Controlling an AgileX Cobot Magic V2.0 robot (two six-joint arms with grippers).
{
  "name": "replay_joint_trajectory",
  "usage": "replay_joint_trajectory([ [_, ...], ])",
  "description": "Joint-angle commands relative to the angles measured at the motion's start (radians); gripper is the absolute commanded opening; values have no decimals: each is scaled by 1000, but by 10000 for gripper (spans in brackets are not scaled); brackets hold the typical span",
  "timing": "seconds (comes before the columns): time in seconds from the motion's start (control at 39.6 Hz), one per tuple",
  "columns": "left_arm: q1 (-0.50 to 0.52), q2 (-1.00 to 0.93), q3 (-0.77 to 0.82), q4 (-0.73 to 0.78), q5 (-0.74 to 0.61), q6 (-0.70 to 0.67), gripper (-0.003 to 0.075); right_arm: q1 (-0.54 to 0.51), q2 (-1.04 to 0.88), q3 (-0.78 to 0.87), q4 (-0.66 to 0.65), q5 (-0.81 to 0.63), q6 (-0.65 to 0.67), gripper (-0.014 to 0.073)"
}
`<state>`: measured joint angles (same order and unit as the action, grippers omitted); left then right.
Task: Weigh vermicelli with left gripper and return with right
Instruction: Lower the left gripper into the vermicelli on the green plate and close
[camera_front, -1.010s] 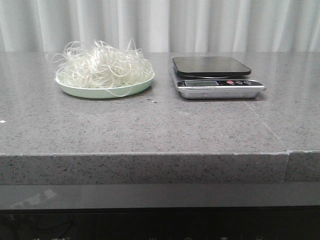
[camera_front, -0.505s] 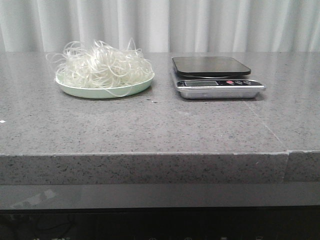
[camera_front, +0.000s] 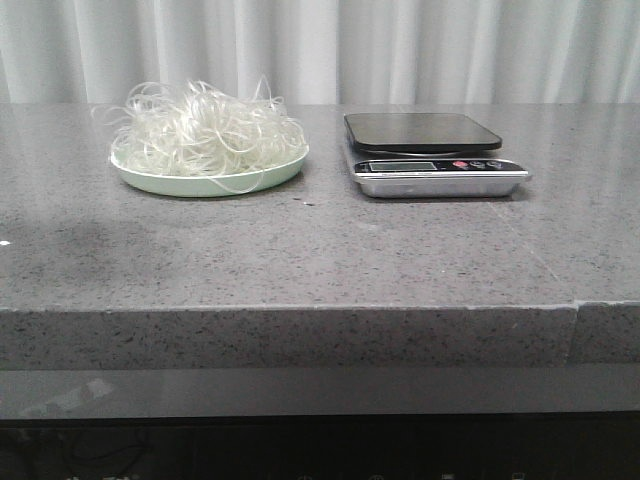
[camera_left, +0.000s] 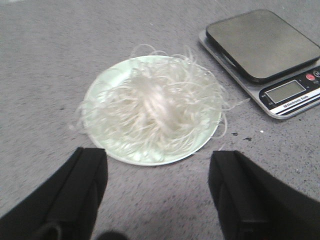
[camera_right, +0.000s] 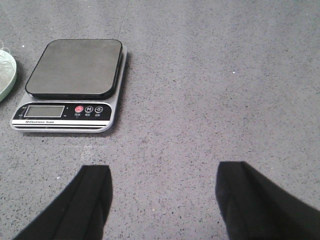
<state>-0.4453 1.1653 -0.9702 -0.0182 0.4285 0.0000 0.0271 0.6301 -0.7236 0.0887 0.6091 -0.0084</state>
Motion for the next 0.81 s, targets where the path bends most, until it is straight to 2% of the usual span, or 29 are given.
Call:
replay_joint_trajectory([
  [0.0,-24,92,-96,3,-79,5,512,-5,8,-27,-6,-65,-10,560],
  [0.45,-24,463,-365,77,-82,7,512,-5,8,-27,-6,-65,-10,560],
  [0.78,-24,561,-409,86,-65,7,511,-5,8,-27,-6,-65,-10,560],
])
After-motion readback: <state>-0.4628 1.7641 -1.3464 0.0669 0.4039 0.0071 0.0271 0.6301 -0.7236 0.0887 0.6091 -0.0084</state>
